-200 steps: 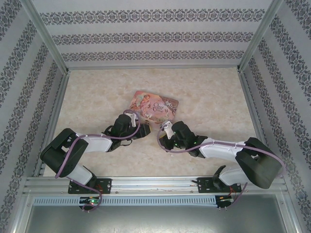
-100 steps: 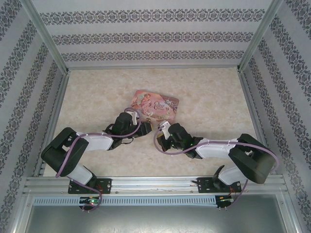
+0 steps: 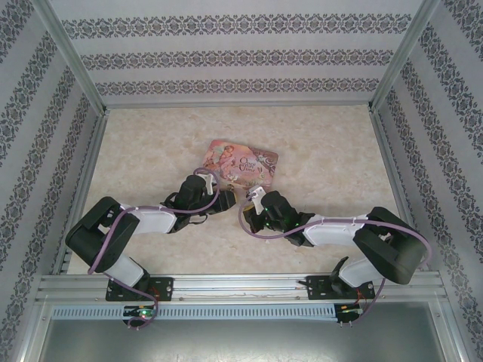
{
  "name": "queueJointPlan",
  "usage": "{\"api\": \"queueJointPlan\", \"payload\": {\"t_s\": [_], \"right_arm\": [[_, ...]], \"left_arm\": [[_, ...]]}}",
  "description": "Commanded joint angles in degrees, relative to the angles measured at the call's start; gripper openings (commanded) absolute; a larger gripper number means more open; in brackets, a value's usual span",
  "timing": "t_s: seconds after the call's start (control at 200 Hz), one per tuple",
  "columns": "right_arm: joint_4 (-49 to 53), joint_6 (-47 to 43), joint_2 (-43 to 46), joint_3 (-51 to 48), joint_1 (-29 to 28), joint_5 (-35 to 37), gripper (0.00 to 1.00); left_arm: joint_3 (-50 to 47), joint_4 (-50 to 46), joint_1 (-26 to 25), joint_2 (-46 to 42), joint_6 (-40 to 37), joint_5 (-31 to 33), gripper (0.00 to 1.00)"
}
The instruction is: Unlock a padlock with a key
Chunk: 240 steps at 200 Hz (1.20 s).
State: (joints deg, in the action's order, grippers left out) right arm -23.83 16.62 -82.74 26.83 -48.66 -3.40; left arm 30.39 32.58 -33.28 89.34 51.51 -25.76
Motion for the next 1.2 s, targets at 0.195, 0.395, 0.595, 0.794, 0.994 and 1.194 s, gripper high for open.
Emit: {"api": "queueJointPlan", "payload": {"t_s": [0.195,0.395,0.595,0.794,0.994,1.194], "right_arm": [[-3.2,1.8,-2.6,1.7,-0.8,0.5,0.00],[-4.5,2.7,-3.5,2.1,-0.8,0.1,0.00],[-5.2,3.0,-4.3,2.9,-0.9,-0.1,0.00],[-5.8,3.5,-5.1,3.6,-0.9,0.2,0.00],[-6.8,4.3,-5.8,3.6,-0.9,1.4,0.00],[-6.8,5.2,-6.1,3.6,-0.9,3.8,0.00]], "left_arm": [[1.4,4.3,-0.8,0.5,1.1,-0.7,0.29],[1.3,4.5,-0.9,0.4,1.2,-0.6,0.29],[1.2,4.4,-0.9,0.3,1.2,-0.5,0.29],[1.3,4.5,-0.9,0.4,1.1,-0.9,0.29],[1.4,4.5,-0.9,0.6,1.1,-1.1,0.30],[1.7,4.3,-0.9,0.7,1.0,-1.3,0.30]]}}
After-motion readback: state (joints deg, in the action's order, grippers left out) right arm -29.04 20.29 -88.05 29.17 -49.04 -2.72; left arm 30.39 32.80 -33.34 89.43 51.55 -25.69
